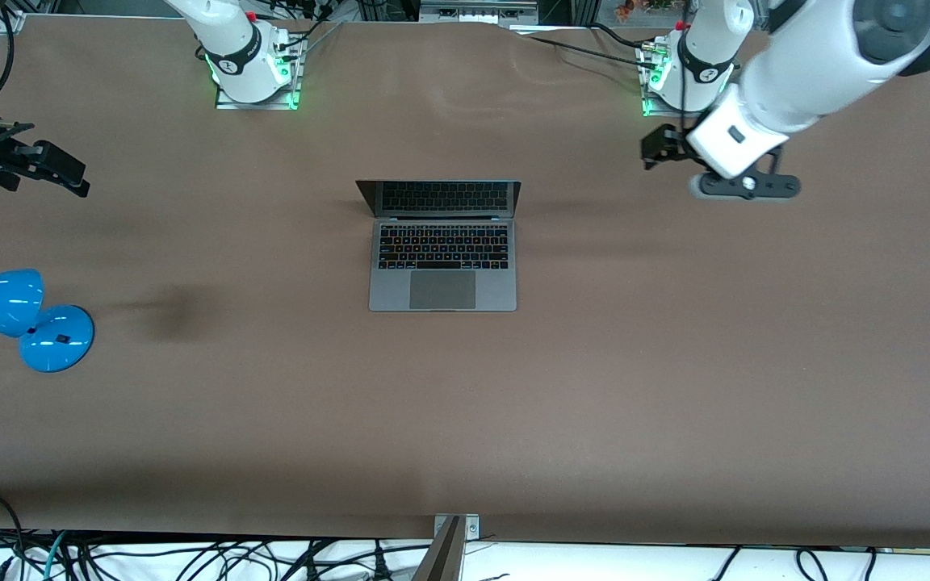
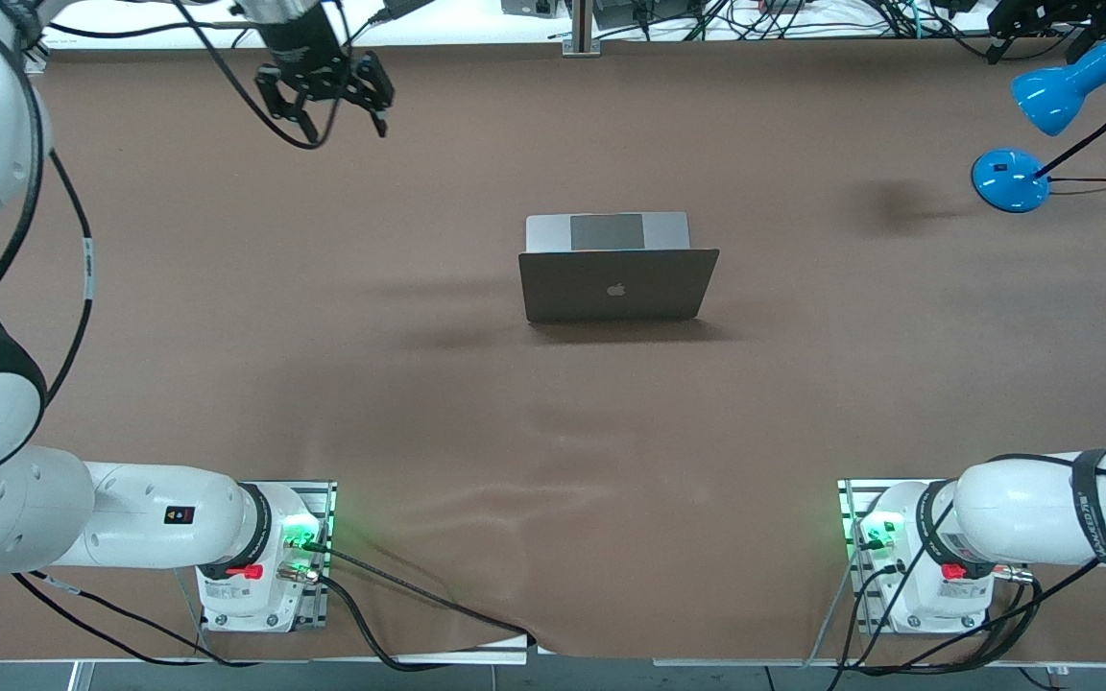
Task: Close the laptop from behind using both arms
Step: 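Move both grippers forward over the laptop screen's top edge, then push the laptop screen down with both grippers until it shuts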
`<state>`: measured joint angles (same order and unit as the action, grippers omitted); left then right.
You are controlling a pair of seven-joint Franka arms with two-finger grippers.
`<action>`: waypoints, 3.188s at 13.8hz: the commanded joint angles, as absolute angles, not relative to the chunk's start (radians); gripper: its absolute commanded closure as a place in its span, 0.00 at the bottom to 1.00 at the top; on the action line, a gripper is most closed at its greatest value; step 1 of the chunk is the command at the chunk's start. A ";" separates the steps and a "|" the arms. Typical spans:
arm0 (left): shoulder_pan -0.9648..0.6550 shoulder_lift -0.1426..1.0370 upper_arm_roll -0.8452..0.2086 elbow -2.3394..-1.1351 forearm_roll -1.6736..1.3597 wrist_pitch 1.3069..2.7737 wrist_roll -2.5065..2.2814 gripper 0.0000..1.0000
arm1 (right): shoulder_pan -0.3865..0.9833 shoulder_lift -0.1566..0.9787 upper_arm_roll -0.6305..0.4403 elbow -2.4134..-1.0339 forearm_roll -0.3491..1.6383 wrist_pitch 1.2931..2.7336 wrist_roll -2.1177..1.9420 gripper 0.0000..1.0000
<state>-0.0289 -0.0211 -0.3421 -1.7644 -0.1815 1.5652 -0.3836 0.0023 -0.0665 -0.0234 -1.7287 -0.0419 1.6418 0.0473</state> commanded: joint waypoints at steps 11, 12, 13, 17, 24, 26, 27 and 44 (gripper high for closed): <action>-0.023 0.054 -0.630 -1.819 -0.212 1.703 -0.649 0.00 | 0.132 -0.019 0.072 -1.733 -0.025 1.527 0.035 0.00; -0.025 0.058 -0.641 -1.833 -0.212 1.710 -0.649 0.00 | 0.171 0.000 0.087 -1.733 -0.025 1.513 0.044 0.00; -0.025 0.066 -0.655 -1.853 -0.212 1.726 -0.650 0.00 | 0.216 0.014 0.101 -1.736 -0.015 1.506 0.051 0.00; -0.031 0.092 -0.672 -1.887 -0.213 1.746 -0.652 0.08 | 0.346 0.072 0.109 -1.752 0.086 1.506 0.092 0.00; -0.034 0.192 -0.675 -1.876 -0.261 1.779 -0.653 0.82 | 0.540 0.164 0.132 -1.784 0.146 1.594 0.460 0.37; -0.052 0.202 -0.675 -1.876 -0.261 1.810 -0.685 1.00 | 0.564 0.202 0.132 -1.784 0.187 1.594 0.527 1.00; -0.054 0.219 -0.676 -1.875 -0.261 1.819 -0.699 1.00 | 0.584 0.219 0.132 -1.778 0.193 1.598 0.541 1.00; -0.083 0.509 -0.666 -1.712 -0.192 2.005 -0.821 1.00 | 0.549 0.383 0.121 -1.666 0.207 1.609 0.523 1.00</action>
<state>-0.0789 0.4410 -0.6672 -1.7934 -0.2260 2.0052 -0.8062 0.5649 0.3496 0.1164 -1.7175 0.2062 1.6197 0.5233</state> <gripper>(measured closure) 0.991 0.991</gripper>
